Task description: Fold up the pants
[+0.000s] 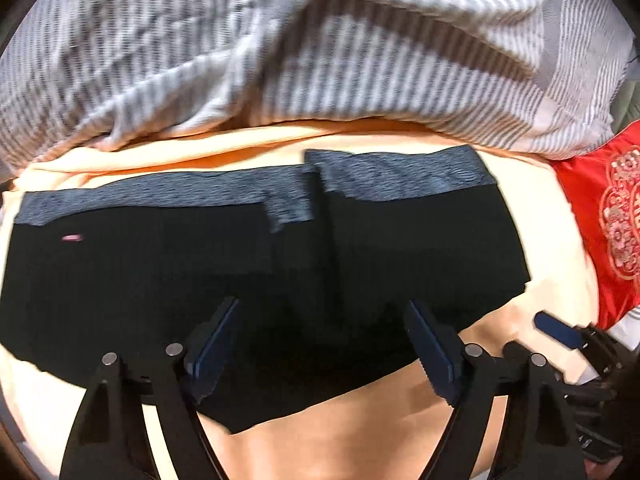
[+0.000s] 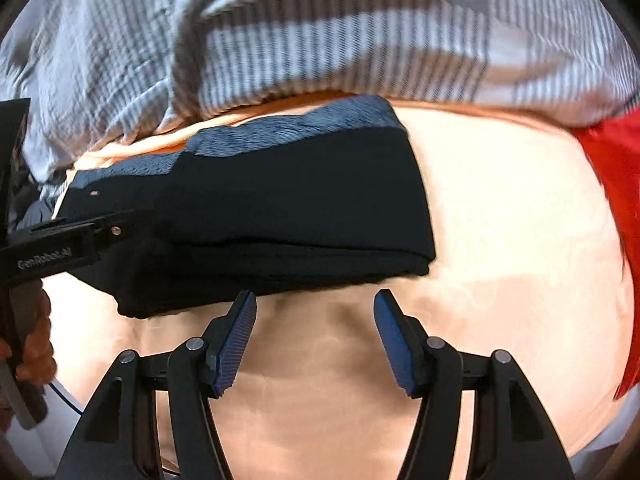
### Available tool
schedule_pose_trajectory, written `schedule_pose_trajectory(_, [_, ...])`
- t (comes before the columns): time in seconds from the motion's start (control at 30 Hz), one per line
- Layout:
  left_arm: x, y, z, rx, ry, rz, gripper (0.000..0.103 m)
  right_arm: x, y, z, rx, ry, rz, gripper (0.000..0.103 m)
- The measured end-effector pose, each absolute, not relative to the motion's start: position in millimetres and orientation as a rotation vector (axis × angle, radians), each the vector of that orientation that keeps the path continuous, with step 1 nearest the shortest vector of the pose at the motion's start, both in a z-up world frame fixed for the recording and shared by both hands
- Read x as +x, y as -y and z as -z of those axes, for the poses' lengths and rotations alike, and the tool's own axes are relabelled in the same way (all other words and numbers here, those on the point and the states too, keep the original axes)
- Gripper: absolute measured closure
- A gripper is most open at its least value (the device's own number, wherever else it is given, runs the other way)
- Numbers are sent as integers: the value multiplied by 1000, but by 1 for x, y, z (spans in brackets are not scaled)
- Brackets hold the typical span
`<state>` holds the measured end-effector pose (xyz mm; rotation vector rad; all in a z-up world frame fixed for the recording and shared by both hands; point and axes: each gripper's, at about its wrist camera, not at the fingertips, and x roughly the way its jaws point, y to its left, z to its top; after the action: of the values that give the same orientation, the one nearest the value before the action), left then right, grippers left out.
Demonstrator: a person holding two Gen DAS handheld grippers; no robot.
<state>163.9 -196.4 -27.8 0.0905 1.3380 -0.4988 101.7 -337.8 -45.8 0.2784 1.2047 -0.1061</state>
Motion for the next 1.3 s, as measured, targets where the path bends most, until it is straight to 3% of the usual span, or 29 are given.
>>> schedule_pose_trajectory(0.17, [170, 211, 41, 33, -1393, 549, 23, 95, 348, 50, 329, -1208, 100, 38])
schedule_pose_trajectory(0.2, [171, 214, 47, 31, -1414, 550, 43, 95, 350, 51, 334, -1210, 100, 38])
schedule_pose_trajectory(0.23, [172, 217, 53, 26, -1446, 557, 71, 95, 351, 52, 340, -1211, 101, 38])
schedule_pose_trajectory(0.33, [172, 215, 59, 2, -1462, 534, 84, 94, 357, 53, 375, -1211, 98, 38])
schedule_pose_trajectory(0.5, [159, 208, 45, 27, -1419, 531, 85, 91, 368, 49, 390, -1204, 107, 38])
schedule_pose_trajectory(0.53, [156, 208, 53, 71, -1434, 515, 96, 91, 369, 49, 388, -1206, 106, 38])
schedule_pose_trajectory(0.7, [149, 195, 82, 109, -1470, 459, 96, 96, 374, 47, 404, -1209, 110, 38])
schedule_pose_trajectory(1.07, [141, 193, 52, 162, -1432, 387, 96, 138, 382, 37, 410, -1160, 124, 38])
schedule_pose_trajectory(1.3, [139, 189, 56, 143, -1471, 348, 96, 152, 359, 78, 254, -1289, 116, 38])
